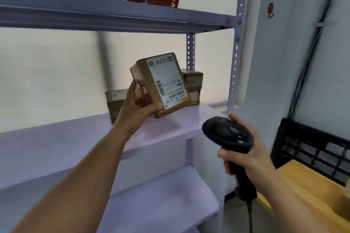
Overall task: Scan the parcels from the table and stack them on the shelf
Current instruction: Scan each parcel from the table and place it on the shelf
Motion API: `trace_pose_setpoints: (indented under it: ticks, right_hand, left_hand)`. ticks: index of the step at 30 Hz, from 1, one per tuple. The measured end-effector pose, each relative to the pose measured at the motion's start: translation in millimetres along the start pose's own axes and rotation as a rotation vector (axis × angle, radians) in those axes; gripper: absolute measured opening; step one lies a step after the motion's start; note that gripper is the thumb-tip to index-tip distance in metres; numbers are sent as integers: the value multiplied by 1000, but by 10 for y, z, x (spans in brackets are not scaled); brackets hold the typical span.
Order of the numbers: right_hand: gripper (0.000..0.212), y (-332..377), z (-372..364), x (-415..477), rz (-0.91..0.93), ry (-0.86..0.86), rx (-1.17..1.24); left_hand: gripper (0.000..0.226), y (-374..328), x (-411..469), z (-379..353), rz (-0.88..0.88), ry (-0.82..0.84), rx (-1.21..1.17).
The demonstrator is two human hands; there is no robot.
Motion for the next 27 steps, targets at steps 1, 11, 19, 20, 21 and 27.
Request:
trace_pose_setpoints:
  ticks: [1, 11, 19, 20, 21, 27]
  right_hand:
    - [90, -17, -126, 57, 2, 16, 5]
    - [84, -187, -988, 461, -12, 51, 13]
    - [87, -312, -1314, 678, -26, 46, -6]
    - [87, -320, -1331, 695, -28, 45, -7]
    - [87, -327, -1343, 712, -27, 45, -9]
    - [88, -367, -1348, 759, -26, 41, -21]
  left_hand:
    - [83, 44, 84, 157, 23, -31, -12]
    - [86, 376, 884, 1077, 198, -143, 37]
    - [65, 629, 1324, 958, 241, -100, 116]
    - [73, 652, 1355, 938, 228, -112, 159]
    - [74, 671, 1387, 917, 200, -120, 197]
    - [76, 756, 1490, 843, 128, -97, 269]
Point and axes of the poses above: each hand's wrist, its own x-axis towards the middle knuckle, its own z-axis out of the back of the hand, y = z × x, the point moved 6 cm from there along x, towards the middle knuckle, and after that the axes turned 6 degrees about -y, right-handed, at the moved point
